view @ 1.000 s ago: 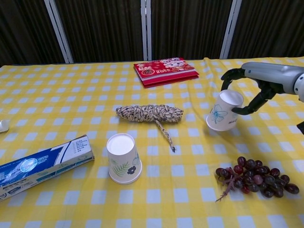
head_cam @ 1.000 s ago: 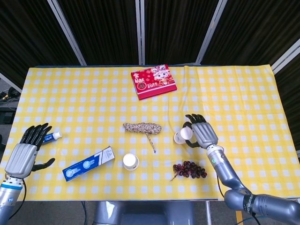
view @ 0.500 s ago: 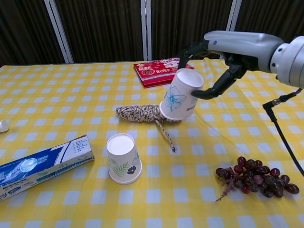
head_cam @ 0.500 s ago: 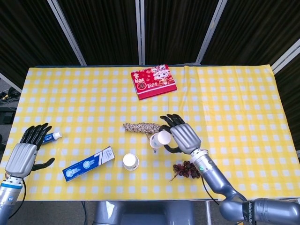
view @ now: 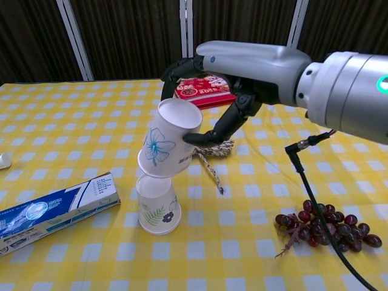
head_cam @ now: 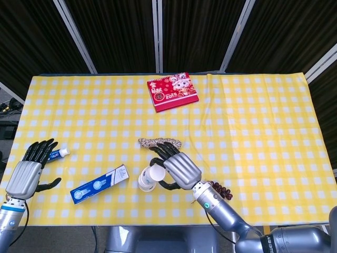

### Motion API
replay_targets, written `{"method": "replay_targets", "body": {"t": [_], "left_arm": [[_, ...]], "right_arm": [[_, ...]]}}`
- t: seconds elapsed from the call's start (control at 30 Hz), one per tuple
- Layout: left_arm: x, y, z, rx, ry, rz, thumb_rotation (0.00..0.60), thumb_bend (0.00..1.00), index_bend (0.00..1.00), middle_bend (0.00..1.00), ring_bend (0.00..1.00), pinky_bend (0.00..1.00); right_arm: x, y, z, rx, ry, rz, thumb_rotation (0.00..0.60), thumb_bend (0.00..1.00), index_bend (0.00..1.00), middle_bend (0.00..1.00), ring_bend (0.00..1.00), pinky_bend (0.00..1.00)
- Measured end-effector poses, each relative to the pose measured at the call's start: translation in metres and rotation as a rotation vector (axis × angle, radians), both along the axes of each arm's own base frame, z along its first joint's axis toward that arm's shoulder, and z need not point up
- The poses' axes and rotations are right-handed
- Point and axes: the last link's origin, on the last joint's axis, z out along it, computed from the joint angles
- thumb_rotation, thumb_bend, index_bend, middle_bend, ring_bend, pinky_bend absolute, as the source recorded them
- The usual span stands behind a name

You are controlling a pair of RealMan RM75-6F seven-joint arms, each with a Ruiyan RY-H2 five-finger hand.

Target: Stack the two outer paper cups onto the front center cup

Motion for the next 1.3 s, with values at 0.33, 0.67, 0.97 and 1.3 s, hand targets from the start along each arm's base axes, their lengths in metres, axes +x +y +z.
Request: {"method": "replay_targets", "body": {"t": [0.33,0.67,0.97,1.3], "left_arm": [[-0.001,0.001,-0.002,-0.017,0.0,0.006,0.6,0.19,0.02,0.0,0.0,0.0],[-0.002,0.002,-0.002,-0.017,0.003,0.015,0.6,0.19,0.02,0.0,0.0,0.0],[-0.002,0.001,-0.002,-0.024,0.006,0.014,0.6,0.19,0.02,0.0,0.0,0.0],[-0.001,0.001,-0.001,-0.022,0.001,0.013,0.6,0.19,0.02,0.0,0.0,0.0]], "right_arm": [[-0.003,0.001,-0.024,0.009,0.013,-0.013,0.6,0.28,0.44,0.09,0.0,0.03],[-0.001,0.005,-0.029,0.025,0.004,-0.011,0.6,0.28,0.44,0.09,0.0,0.03],[0.001,0.006,-0.038,0.025,0.004,-0.014,0.6,0.27,0.43,0.09,0.0,0.03],[0.003,0.005,-0.042,0.013,0.001,-0.012,0.6,0.19,0.32,0.05,0.0,0.02]]}}
